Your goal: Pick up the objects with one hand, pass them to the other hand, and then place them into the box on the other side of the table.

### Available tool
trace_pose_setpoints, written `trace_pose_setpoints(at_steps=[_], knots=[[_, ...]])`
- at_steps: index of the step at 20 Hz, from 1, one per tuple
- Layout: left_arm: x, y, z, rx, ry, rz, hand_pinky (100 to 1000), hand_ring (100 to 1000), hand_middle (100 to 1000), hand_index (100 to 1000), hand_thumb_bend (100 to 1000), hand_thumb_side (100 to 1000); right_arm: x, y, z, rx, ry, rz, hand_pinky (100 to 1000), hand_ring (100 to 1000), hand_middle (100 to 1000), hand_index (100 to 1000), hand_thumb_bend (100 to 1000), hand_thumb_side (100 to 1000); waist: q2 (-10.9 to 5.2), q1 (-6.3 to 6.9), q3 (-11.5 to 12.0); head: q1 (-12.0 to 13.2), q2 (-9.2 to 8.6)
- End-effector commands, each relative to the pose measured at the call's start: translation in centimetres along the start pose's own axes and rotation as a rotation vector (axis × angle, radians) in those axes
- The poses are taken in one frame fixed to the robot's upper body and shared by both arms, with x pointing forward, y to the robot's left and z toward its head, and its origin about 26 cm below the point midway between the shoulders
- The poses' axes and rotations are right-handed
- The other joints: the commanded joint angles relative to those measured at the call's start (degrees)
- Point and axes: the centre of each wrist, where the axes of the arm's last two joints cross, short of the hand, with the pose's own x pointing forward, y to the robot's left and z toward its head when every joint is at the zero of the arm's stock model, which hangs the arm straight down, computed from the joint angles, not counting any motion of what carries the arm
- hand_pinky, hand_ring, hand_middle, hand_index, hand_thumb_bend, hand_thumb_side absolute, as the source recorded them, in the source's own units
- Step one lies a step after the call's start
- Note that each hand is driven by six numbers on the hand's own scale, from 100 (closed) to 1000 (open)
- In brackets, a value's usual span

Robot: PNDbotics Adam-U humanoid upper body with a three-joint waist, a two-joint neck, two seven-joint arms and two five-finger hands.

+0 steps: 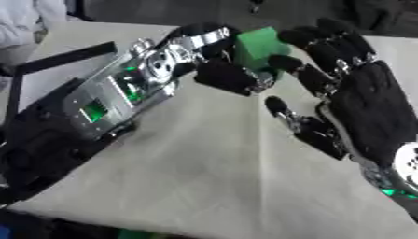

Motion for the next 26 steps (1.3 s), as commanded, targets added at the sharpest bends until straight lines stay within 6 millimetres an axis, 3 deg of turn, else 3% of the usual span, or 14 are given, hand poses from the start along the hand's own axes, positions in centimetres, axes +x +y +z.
trace_pose_setpoints(at_steps=[1, 5, 13, 14, 15, 16, 17, 18, 20, 23, 24, 26], knots=[[-1.4, 1.7, -0.2, 0.083, 0.016, 0.009, 764, 566, 308, 332, 100, 324, -0.7, -0.8, 0.0, 0.022, -0.023, 0.015, 895, 837, 862, 839, 416, 209, -1.44, 0.01, -0.1, 0.4, -0.31], [-3.4, 1.9, -0.7, 0.123, 0.028, 0.038, 765, 555, 287, 316, 100, 329, -0.9, -0.8, 0.3, 0.048, -0.039, 0.007, 900, 846, 874, 847, 398, 252, -1.33, 0.05, -0.2, 0.4, -0.48], [-8.8, 3.9, 0.0, 0.286, 0.108, 0.051, 762, 562, 294, 325, 100, 333, -2.0, -0.9, 1.9, 0.126, -0.042, 0.011, 909, 846, 855, 835, 435, 218, -1.04, 0.13, -0.4, 0.6, -0.36], [-9.1, 4.0, 0.0, 0.297, 0.11, 0.048, 762, 564, 308, 325, 100, 333, -2.1, -0.9, 2.0, 0.132, -0.038, 0.011, 908, 842, 834, 824, 284, 100, -1.05, 0.21, -0.5, 0.7, -0.31], [-9.6, 4.3, 0.2, 0.317, 0.128, 0.045, 762, 564, 299, 332, 100, 338, -2.4, -1.0, 2.2, 0.144, -0.025, 0.015, 908, 842, 839, 824, 442, 197, -0.98, 0.14, -0.4, 0.8, -0.36], [-10.2, 4.6, 0.4, 0.334, 0.14, 0.049, 764, 571, 306, 341, 100, 346, -2.6, -1.1, 2.4, 0.152, -0.016, 0.017, 872, 799, 794, 794, 362, 179, -0.92, 0.11, -0.4, 0.9, -0.39], [-11.2, 5.1, 0.7, 0.363, 0.175, 0.048, 765, 572, 307, 343, 100, 347, -3.0, -1.2, 2.8, 0.171, 0.006, 0.023, 863, 792, 790, 790, 328, 174, -0.62, 0.1, -0.3, 1.1, -0.56], [-12.5, 5.7, 1.1, 0.4, 0.215, 0.041, 767, 574, 310, 346, 100, 350, -3.5, -1.3, 3.3, 0.196, 0.037, 0.029, 849, 781, 786, 788, 232, 156, -0.45, 0.09, -0.3, 1.4, -0.62], [-14.5, 7.0, 2.6, 0.477, 0.259, 0.024, 767, 575, 312, 350, 100, 353, -4.3, -1.5, 4.4, 0.247, 0.121, 0.026, 837, 771, 785, 785, 206, 167, -0.3, 0.03, -0.4, 1.9, -0.67], [-15.6, 8.0, 4.2, 0.513, 0.267, 0.024, 767, 575, 312, 350, 100, 353, -4.5, -1.5, 5.1, 0.307, 0.204, -0.004, 837, 771, 785, 785, 206, 167, -0.38, -0.03, -0.4, 2.2, -0.59], [-16.0, 8.2, 4.4, 0.522, 0.279, 0.022, 763, 577, 319, 361, 100, 350, -4.6, -1.5, 5.2, 0.318, 0.227, -0.013, 792, 749, 787, 785, 100, 166, -0.24, -0.03, -0.5, 2.6, -0.77], [-17.8, 9.2, 5.6, 0.565, 0.355, 0.012, 763, 577, 320, 364, 100, 346, -5.0, -1.6, 5.9, 0.339, 0.299, -0.027, 781, 742, 785, 783, 100, 162, -0.15, -0.15, -1.0, 3.7, -0.95]])
